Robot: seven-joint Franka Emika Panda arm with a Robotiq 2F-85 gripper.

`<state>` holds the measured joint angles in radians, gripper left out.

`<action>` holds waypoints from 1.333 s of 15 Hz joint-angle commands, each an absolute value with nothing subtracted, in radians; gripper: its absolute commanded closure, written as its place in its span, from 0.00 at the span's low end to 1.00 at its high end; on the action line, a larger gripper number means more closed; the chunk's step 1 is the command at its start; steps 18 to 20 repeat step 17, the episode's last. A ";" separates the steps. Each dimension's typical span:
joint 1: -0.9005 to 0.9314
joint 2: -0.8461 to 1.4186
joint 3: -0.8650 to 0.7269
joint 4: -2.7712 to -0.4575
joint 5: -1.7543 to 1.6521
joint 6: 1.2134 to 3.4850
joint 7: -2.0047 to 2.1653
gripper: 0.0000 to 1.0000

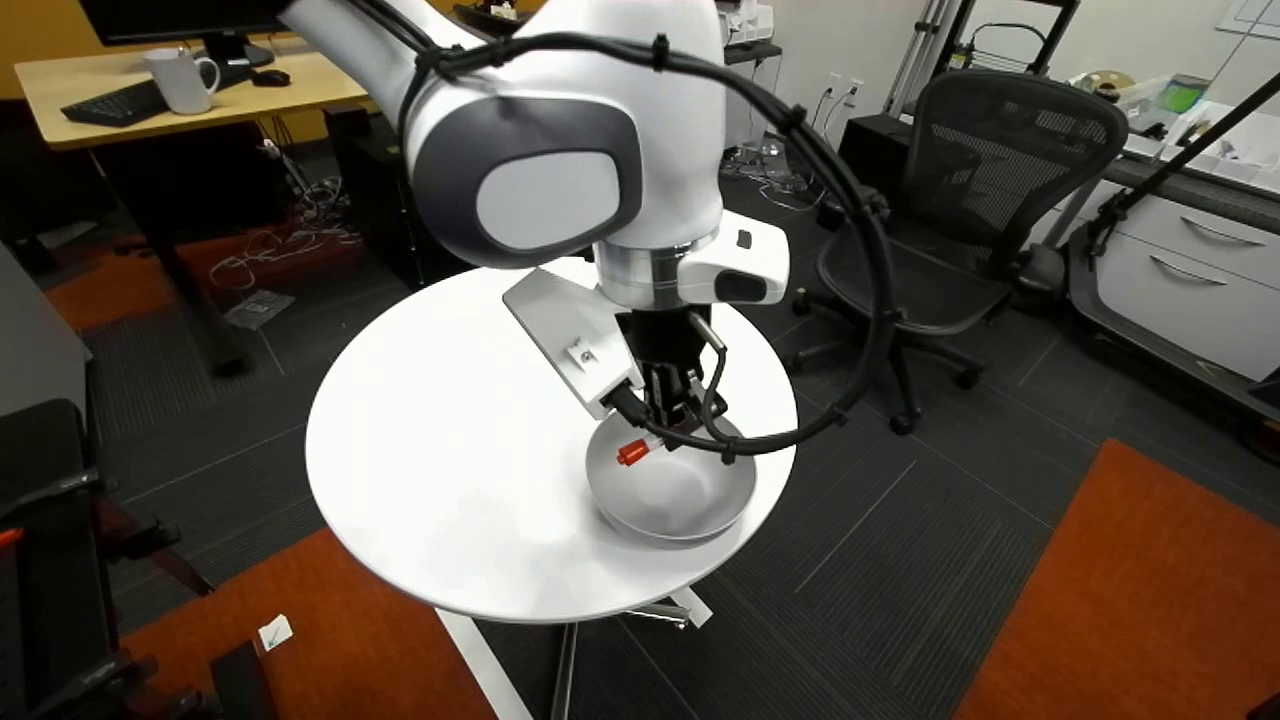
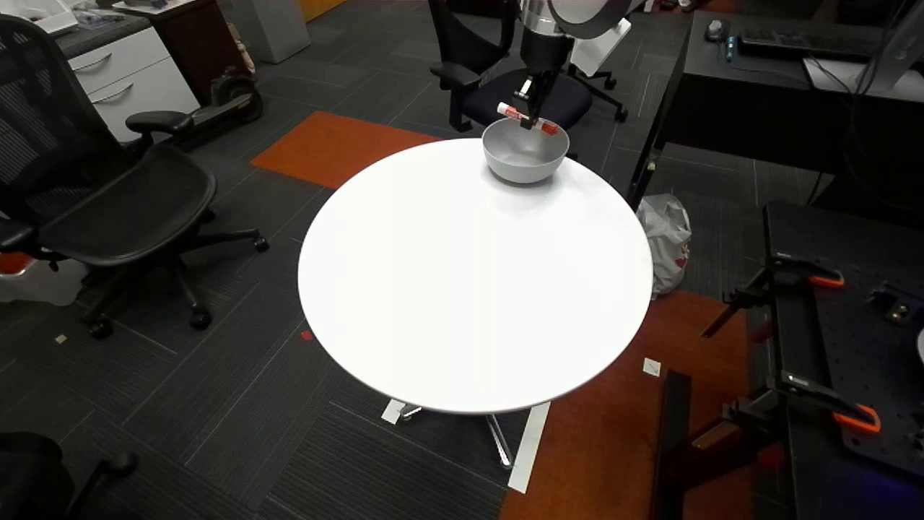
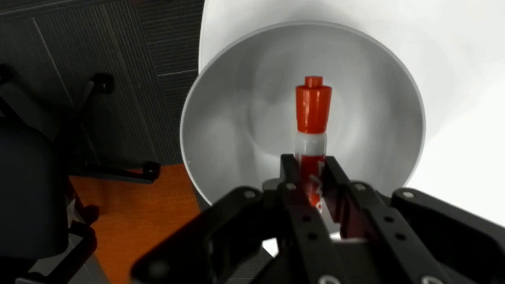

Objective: Put the marker in the bowl

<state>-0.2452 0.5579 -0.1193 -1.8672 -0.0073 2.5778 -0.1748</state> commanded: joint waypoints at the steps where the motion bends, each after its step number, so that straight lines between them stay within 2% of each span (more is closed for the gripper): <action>1: -0.273 0.621 -0.098 -1.778 0.020 2.515 -0.188 0.55; 3: -0.278 0.644 -0.095 -1.756 0.022 2.506 -0.188 0.47; 9: -0.282 0.674 -0.095 -1.710 0.025 2.483 -0.185 0.02; 20: -0.268 0.676 -0.108 -1.725 0.006 2.509 -0.174 0.00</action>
